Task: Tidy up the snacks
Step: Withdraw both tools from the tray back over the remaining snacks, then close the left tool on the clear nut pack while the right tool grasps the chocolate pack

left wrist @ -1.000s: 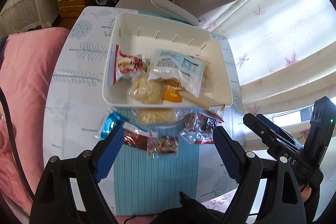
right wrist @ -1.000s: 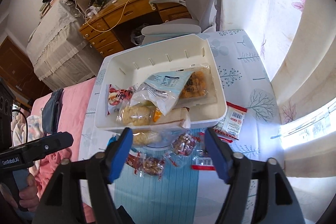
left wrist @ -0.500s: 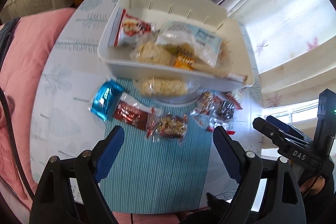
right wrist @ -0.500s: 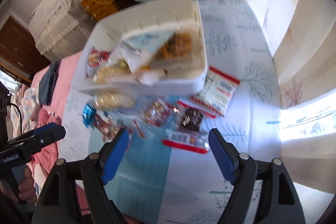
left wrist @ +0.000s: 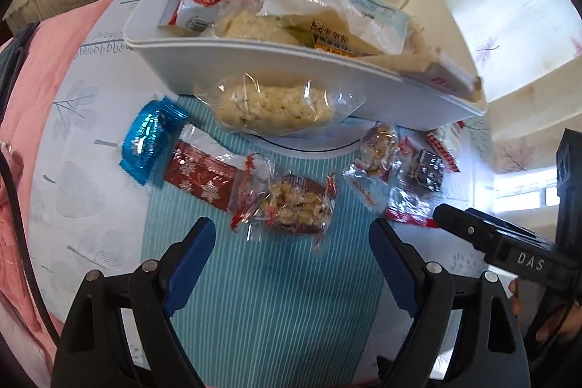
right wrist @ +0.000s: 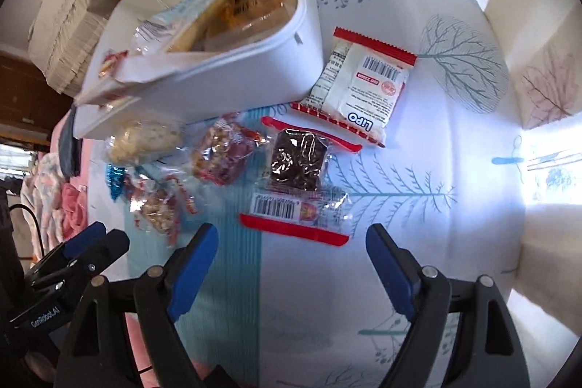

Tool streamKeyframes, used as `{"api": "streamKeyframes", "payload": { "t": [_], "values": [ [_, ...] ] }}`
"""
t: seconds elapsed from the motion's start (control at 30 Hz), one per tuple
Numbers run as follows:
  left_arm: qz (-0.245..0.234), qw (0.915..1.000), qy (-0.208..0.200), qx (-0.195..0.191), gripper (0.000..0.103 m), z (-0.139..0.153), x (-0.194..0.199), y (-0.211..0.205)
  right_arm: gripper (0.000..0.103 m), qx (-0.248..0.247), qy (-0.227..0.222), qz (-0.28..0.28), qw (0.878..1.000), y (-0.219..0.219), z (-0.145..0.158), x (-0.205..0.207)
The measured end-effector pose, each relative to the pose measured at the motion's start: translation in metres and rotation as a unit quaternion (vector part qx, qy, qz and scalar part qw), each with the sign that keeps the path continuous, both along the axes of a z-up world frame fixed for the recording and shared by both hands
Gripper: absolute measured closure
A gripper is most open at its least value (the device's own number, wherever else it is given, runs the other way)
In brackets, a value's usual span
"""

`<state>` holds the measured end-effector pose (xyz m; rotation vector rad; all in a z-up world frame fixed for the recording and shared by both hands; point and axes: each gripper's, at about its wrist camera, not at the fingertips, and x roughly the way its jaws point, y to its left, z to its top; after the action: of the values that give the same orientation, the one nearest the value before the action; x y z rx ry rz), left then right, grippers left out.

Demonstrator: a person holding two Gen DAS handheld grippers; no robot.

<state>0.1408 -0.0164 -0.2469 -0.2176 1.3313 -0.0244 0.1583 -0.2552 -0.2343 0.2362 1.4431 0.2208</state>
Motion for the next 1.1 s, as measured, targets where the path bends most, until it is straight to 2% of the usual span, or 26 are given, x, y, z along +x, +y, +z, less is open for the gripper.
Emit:
{"api": "streamKeyframes", "payload": {
  "t": [0.17, 0.4, 0.57, 0.8, 0.97, 1.1],
  "values": [
    [0.005, 0.9991, -0.013, 0.039, 0.018, -0.014, 0.002, -0.012, 0.019, -0.008, 0.019, -0.02, 1.0, 0.003, -0.02, 0.009],
    [0.017, 0.9968, -0.03, 0.073, 0.019, -0.024, 0.004, -0.02, 0.019, -0.03, 0.009, -0.034, 0.999, 0.003, -0.028, 0.016],
    [0.019, 0.9962, -0.034, 0.078, 0.027, -0.031, 0.013, -0.021, 0.019, -0.055, -0.009, -0.017, 0.998, 0.021, -0.031, 0.019],
    [0.018, 0.9973, -0.041, 0.059, 0.034, -0.038, 0.017, -0.023, 0.019, -0.114, -0.037, 0.016, 0.993, 0.055, -0.035, 0.02],
    [0.014, 0.9978, -0.045, 0.047, 0.035, -0.043, 0.021, -0.022, 0.02, -0.145, -0.062, 0.035, 0.987, 0.084, -0.041, 0.017],
    [0.009, 0.9982, -0.045, 0.04, 0.04, -0.046, 0.021, -0.023, 0.023, -0.158, -0.078, 0.034, 0.984, 0.095, -0.042, 0.013]
  ]
}}
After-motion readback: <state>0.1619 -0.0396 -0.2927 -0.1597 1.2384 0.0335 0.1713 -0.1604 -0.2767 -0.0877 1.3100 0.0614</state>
